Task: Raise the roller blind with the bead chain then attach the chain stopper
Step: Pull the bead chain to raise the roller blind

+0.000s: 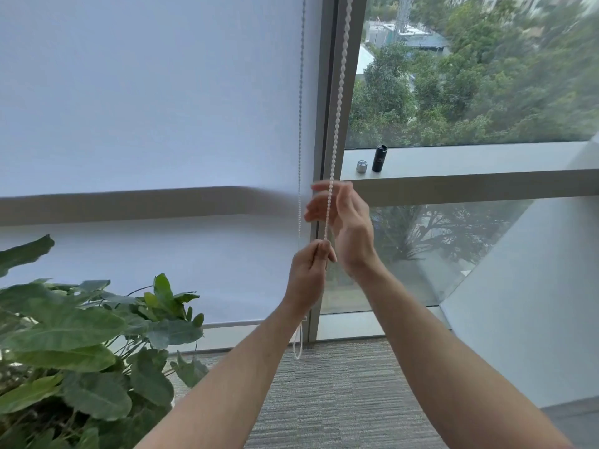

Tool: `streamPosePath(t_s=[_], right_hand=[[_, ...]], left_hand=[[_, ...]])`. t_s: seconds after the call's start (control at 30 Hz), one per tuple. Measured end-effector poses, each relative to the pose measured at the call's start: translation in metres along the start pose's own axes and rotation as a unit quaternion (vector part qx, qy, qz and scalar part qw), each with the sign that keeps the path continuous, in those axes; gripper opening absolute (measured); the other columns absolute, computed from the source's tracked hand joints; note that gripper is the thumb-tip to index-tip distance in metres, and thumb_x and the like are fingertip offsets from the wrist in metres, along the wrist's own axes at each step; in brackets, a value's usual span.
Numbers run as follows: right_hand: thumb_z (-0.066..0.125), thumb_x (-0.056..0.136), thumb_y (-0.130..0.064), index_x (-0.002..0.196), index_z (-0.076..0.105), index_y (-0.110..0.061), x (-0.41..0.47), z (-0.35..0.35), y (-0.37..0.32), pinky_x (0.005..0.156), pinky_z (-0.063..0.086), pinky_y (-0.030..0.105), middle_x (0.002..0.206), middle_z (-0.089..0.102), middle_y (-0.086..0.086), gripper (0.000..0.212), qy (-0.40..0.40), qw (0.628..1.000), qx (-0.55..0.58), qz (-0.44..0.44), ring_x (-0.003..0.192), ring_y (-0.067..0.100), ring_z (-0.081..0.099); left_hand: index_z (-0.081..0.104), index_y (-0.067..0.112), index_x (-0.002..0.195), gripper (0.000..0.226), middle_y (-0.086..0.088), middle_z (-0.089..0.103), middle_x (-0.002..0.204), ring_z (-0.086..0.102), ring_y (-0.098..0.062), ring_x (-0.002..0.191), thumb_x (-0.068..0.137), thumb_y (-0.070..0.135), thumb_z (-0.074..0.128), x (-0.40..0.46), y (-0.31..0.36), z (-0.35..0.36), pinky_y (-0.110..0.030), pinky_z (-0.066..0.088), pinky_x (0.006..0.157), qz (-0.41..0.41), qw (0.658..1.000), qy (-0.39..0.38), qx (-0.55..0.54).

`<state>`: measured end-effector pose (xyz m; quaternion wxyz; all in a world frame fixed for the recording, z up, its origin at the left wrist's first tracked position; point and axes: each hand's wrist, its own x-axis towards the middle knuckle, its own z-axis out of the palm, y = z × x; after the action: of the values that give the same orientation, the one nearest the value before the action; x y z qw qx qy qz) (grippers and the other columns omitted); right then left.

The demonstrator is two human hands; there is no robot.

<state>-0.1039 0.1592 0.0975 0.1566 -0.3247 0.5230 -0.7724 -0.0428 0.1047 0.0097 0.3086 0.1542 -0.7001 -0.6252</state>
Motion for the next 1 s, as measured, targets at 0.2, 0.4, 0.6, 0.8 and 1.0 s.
streamPosePath(t_s=[0.2,0.4,0.6,0.8,1.0], right_hand=[[0.029,0.105,-0.034,0.074,0.053,-0.015,0.023,0.025,-0.032,0.041,0.020,0.022,0.052,0.034,-0.011,0.044,0.004,0.999,0.007,-0.033,0.043,0.006,0.026],[0.036,0.103,-0.029,0.063,0.042,-0.017,0.006,0.023,-0.014,0.039,0.022,0.018,0.047,0.033,-0.009,0.042,0.039,0.997,-0.028,-0.052,0.039,0.005,0.027],[0.039,0.104,-0.031,0.060,0.041,-0.013,-0.021,0.011,0.021,0.040,0.025,0.019,0.048,0.037,-0.014,0.047,0.049,0.995,-0.078,-0.036,0.041,0.004,0.029],[0.042,0.099,-0.040,0.059,0.049,-0.029,-0.052,-0.001,0.070,0.047,0.028,0.024,0.051,0.042,-0.015,0.043,0.042,0.992,-0.122,0.004,0.048,0.006,0.034],[0.040,0.098,-0.039,0.058,0.048,-0.034,-0.074,-0.014,0.102,0.052,0.026,0.026,0.052,0.041,-0.017,0.042,0.026,0.988,-0.137,0.069,0.050,0.003,0.032]], left_hand=[[0.057,0.027,0.067,0.035,0.012,0.037,0.046,0.029,-0.007,0.044,0.098,0.026,0.043,-0.010,-0.012,-0.004,-0.019,0.026,0.044,-0.026,1.000,-0.008,0.014],[0.060,0.027,0.067,0.034,-0.001,0.031,0.046,0.026,-0.013,0.043,0.096,0.034,0.044,-0.018,-0.022,-0.014,-0.026,0.021,0.043,-0.070,0.994,-0.078,0.018],[0.074,0.014,0.073,0.035,-0.016,0.060,0.064,0.055,-0.023,0.062,0.088,0.021,0.043,-0.024,-0.021,-0.035,-0.037,0.047,0.060,-0.104,0.979,-0.172,0.015],[0.071,0.009,0.099,0.037,-0.018,0.066,0.097,0.066,-0.021,0.085,0.082,0.015,0.039,0.012,0.028,-0.047,-0.034,0.055,0.075,-0.065,0.992,-0.087,-0.066],[0.066,0.012,0.112,0.041,-0.006,0.063,0.081,0.059,-0.024,0.071,0.099,0.039,0.038,0.031,0.085,-0.028,-0.039,0.049,0.066,0.065,0.980,-0.114,-0.148]])
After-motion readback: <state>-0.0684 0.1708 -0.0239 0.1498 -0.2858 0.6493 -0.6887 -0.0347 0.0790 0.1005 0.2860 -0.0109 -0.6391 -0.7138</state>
